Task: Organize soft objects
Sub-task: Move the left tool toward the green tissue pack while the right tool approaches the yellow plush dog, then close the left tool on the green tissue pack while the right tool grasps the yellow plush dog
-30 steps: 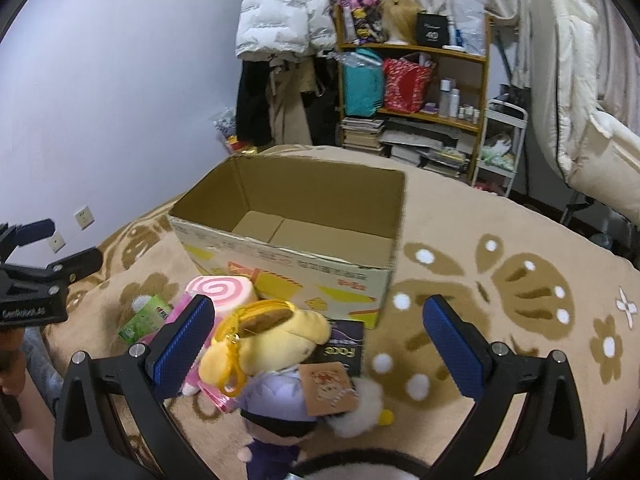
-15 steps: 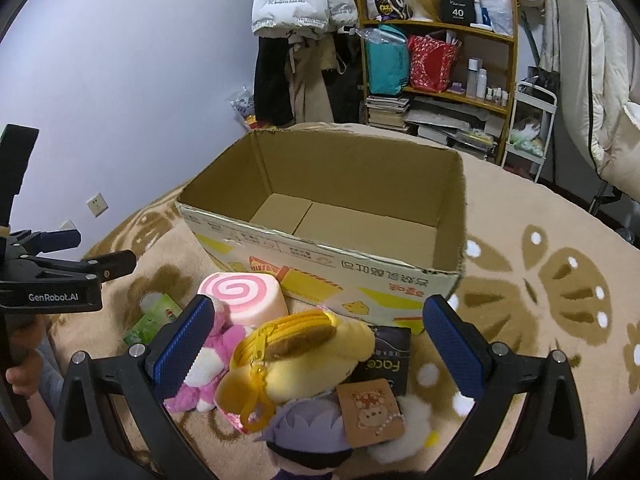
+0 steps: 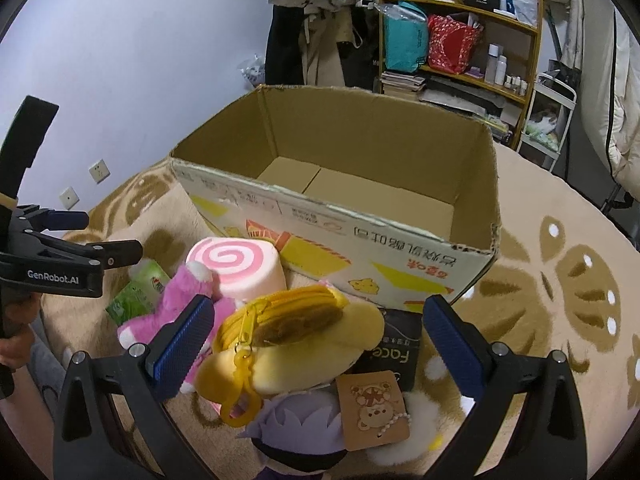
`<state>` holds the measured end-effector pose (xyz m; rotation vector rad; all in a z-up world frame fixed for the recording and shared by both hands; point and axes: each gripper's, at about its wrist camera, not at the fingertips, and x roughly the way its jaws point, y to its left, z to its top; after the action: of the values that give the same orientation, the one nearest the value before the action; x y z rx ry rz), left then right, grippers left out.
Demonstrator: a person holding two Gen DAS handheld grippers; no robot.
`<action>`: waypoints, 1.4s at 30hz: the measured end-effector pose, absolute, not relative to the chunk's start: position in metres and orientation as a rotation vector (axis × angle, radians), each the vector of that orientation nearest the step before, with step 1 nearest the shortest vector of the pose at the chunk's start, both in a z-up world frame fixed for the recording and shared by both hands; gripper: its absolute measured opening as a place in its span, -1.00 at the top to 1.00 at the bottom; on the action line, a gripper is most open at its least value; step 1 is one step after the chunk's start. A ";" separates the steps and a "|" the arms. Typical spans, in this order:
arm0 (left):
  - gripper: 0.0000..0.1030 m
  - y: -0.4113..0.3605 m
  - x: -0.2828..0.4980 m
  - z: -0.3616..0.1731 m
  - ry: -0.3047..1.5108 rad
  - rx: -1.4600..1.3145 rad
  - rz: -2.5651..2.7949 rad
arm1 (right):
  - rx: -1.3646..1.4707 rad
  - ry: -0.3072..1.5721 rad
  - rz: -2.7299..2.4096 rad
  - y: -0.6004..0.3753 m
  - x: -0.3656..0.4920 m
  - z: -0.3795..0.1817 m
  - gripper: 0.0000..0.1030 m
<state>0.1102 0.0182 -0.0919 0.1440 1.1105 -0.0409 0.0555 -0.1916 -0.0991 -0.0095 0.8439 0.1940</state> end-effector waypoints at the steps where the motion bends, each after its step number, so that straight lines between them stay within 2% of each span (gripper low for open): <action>1: -1.00 0.017 0.111 -0.094 1.122 0.145 -0.046 | -0.010 0.849 0.196 -0.191 0.055 -0.100 -1.00; 17: -1.00 0.007 0.114 -0.138 1.330 0.137 -0.124 | -0.016 0.899 0.232 -0.187 0.062 -0.116 -1.00; 33: -0.99 0.020 0.126 -0.158 1.399 0.052 -0.136 | 0.031 0.933 0.261 -0.183 0.069 -0.130 -1.00; 37: -0.88 0.023 0.129 -0.158 1.397 0.051 -0.139 | 0.046 0.931 0.256 -0.185 0.068 -0.132 -1.00; 42: -0.61 0.027 0.129 -0.163 1.411 0.016 -0.143 | 0.038 0.936 0.253 -0.184 0.067 -0.133 -1.00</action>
<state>0.1295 0.0270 -0.1627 0.0165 1.4108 -0.1434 0.0672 -0.1844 -0.1331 0.0383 0.9364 0.2531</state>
